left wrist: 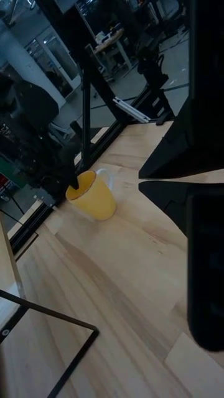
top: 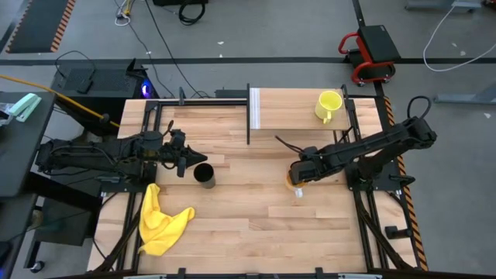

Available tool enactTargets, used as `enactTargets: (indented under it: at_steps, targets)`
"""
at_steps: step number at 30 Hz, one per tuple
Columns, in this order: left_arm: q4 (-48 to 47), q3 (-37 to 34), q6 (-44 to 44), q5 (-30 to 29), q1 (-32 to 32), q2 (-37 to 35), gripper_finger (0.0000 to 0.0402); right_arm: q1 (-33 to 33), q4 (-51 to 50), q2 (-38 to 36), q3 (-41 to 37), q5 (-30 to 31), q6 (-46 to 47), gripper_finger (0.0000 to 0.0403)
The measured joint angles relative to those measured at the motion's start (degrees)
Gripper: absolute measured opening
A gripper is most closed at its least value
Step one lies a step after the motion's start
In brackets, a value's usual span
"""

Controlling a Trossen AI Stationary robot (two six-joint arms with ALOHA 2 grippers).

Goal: Stack small to large cups/mugs on shelf
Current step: Put the orange mug on the shelf

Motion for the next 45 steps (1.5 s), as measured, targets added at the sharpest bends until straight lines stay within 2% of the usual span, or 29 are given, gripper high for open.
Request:
enactTargets:
  at_steps: [13,26,36,40,45]
  targets:
    - [0.0,0.0,0.0,0.0,0.0,0.0,0.0018,-0.1,1.5,0.0,-1.0,-1.3,3.1,0.0078]
    - [0.0,0.0,0.0,0.0,0.0,0.0,0.0017,-0.1,1.5,0.0,0.2,-2.3,4.5,0.0020]
    - [0.0,0.0,0.0,0.0,0.0,0.0,0.0021,-0.5,1.1,0.0,0.8,-4.6,4.1,0.0022]
    - [0.0,0.0,0.0,0.0,0.0,0.0,0.0022,-0.9,-1.5,0.0,4.8,-5.0,1.6,0.0012]
    - [0.0,0.0,0.0,0.0,0.0,0.0,0.0015,-2.8,-12.8,0.0,13.5,-4.2,-2.3,0.0013]
